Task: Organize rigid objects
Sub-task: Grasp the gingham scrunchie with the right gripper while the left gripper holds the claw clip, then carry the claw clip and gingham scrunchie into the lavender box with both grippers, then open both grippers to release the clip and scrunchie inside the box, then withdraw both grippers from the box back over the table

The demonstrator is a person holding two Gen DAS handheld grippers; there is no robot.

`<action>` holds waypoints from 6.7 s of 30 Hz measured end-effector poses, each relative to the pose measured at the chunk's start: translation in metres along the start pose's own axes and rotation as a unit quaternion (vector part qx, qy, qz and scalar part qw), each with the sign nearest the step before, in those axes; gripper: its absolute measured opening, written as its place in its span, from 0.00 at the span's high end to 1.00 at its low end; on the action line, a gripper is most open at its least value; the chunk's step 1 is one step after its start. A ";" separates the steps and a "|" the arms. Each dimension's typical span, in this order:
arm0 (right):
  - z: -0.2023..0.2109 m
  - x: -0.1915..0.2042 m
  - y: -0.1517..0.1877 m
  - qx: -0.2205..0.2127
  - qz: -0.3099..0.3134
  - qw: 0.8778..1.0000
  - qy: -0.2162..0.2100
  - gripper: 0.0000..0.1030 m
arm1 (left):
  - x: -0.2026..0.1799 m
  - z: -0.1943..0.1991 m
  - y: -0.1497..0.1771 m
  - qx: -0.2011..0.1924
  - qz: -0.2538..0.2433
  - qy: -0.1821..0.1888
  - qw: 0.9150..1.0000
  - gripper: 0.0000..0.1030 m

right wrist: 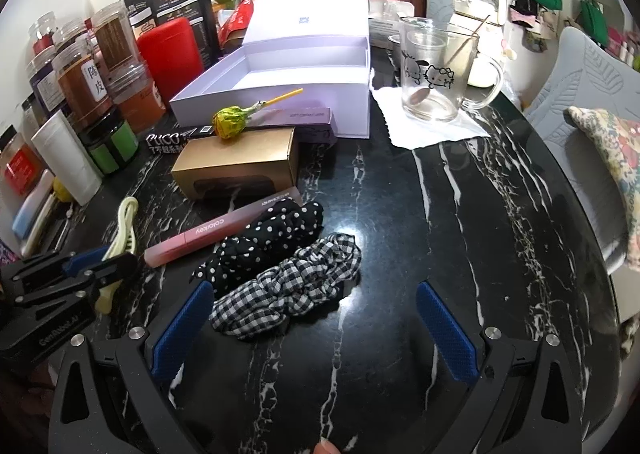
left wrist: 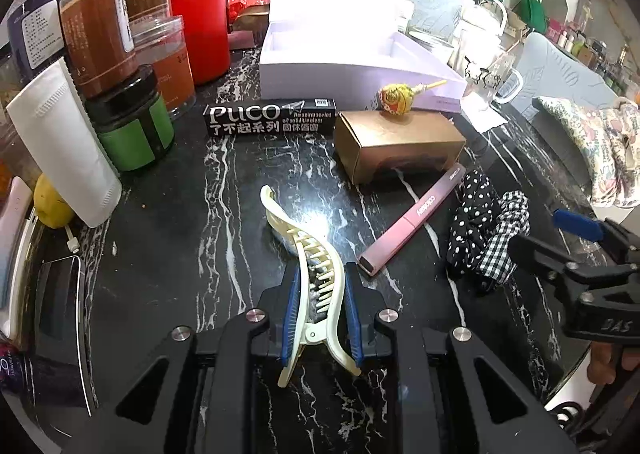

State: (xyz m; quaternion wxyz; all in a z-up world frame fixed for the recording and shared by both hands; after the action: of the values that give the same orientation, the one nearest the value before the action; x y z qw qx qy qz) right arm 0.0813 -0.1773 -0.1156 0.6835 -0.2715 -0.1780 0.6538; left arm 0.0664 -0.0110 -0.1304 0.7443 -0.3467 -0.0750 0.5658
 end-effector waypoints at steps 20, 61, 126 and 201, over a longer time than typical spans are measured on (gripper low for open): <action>-0.007 0.013 0.003 0.016 -0.028 0.998 -0.057 0.66 | 0.000 0.004 0.000 -0.005 0.007 0.006 1.000 0.79; 0.058 -0.016 -0.047 -0.077 -0.028 0.996 -0.045 0.76 | -0.038 0.060 -0.086 -0.095 -0.046 0.018 0.994 0.79; -0.092 0.017 -0.229 -0.054 0.033 0.993 -0.098 0.76 | 0.011 -0.114 -0.247 -0.013 -0.018 0.065 0.998 0.80; -0.002 0.000 -0.221 -0.108 0.027 0.993 -0.041 0.61 | -0.024 -0.019 -0.240 -0.056 -0.046 -0.017 0.997 0.79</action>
State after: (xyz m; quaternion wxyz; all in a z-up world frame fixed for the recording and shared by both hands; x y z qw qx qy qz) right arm 0.2585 -0.1773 0.0167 0.6244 -0.3211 -0.2685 0.6594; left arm 0.2574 -0.0689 0.0067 0.7477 -0.3742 -0.1353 0.5316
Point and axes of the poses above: each gripper's, at about its wrist camera, not at the fingertips, and z roughly against the way its jaws point, x to its left, y to its underside, the point moved 6 cm from there along -z, roughly the way its jaws point, and after that the axes turned 15 degrees about y, right-handed, at the moved point
